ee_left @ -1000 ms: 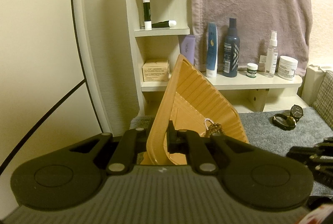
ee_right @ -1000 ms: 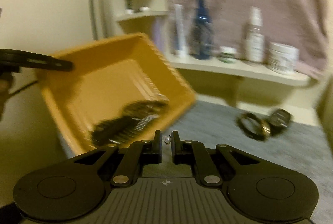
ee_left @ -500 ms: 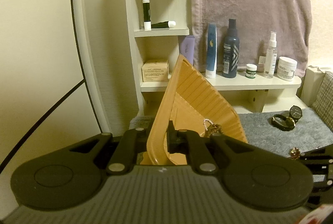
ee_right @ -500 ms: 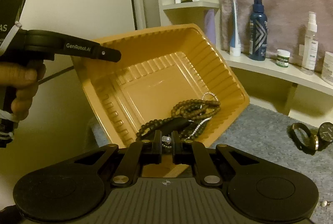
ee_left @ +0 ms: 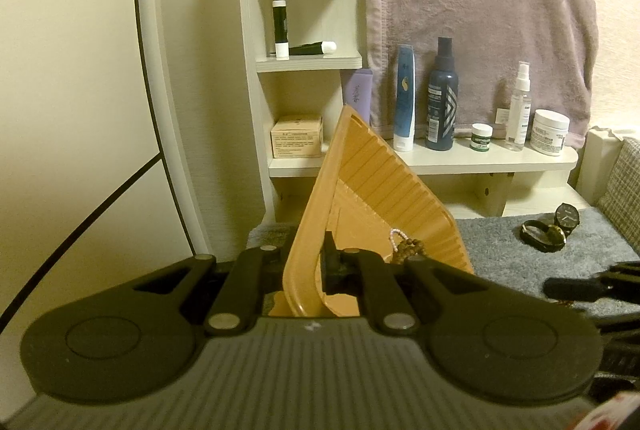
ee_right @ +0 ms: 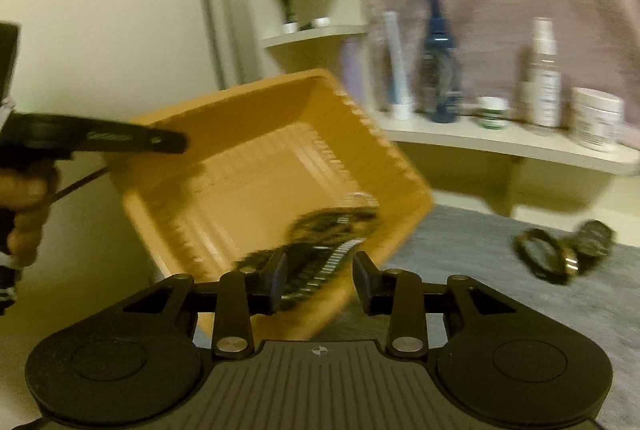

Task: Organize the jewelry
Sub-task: 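Carry the gold piece into the tray and open the right gripper, then move the right gripper back and close on the pearl stud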

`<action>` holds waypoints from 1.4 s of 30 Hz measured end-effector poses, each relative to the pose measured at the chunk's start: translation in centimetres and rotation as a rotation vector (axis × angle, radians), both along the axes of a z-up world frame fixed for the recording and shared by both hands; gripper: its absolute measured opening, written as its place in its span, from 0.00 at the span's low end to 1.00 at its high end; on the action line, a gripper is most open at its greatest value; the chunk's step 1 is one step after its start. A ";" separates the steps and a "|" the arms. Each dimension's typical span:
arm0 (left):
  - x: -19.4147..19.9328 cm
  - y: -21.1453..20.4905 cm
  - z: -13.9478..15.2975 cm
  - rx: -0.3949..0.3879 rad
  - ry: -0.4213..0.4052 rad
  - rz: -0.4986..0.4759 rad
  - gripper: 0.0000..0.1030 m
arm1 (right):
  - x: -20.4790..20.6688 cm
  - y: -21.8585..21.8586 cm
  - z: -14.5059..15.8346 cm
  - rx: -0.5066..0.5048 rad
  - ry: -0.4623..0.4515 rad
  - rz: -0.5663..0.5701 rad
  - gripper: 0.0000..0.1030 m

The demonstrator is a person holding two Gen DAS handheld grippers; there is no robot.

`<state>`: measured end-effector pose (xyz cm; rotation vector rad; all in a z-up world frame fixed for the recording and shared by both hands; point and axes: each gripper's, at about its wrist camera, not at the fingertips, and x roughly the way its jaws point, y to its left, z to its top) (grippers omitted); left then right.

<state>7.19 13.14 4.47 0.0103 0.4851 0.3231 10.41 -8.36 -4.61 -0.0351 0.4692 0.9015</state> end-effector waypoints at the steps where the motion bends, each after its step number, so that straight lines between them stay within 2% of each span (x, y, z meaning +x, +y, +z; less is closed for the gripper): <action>1: 0.0 0.0 0.0 0.000 0.001 -0.001 0.08 | 0.1 -0.6 -0.1 -0.005 0.001 -0.029 0.36; 11: 0.0 -0.1 0.1 0.000 0.002 -0.001 0.08 | 0.9 -8.1 -2.2 -0.068 0.009 -0.337 0.36; 17: 0.0 -0.1 0.1 0.003 0.002 -0.001 0.08 | 1.7 -11.5 -3.4 -0.127 0.027 -0.475 0.36; 23: 0.0 -0.2 0.1 0.005 0.004 0.000 0.08 | 2.4 -13.2 -4.3 -0.144 0.037 -0.507 0.36; 33: 0.0 -0.2 0.1 0.008 0.005 0.000 0.08 | 4.3 -12.0 -5.5 -0.195 0.026 -0.459 0.35; 42: 0.1 -0.2 0.1 0.009 0.005 0.000 0.08 | 5.1 -11.8 -5.8 -0.223 0.015 -0.456 0.23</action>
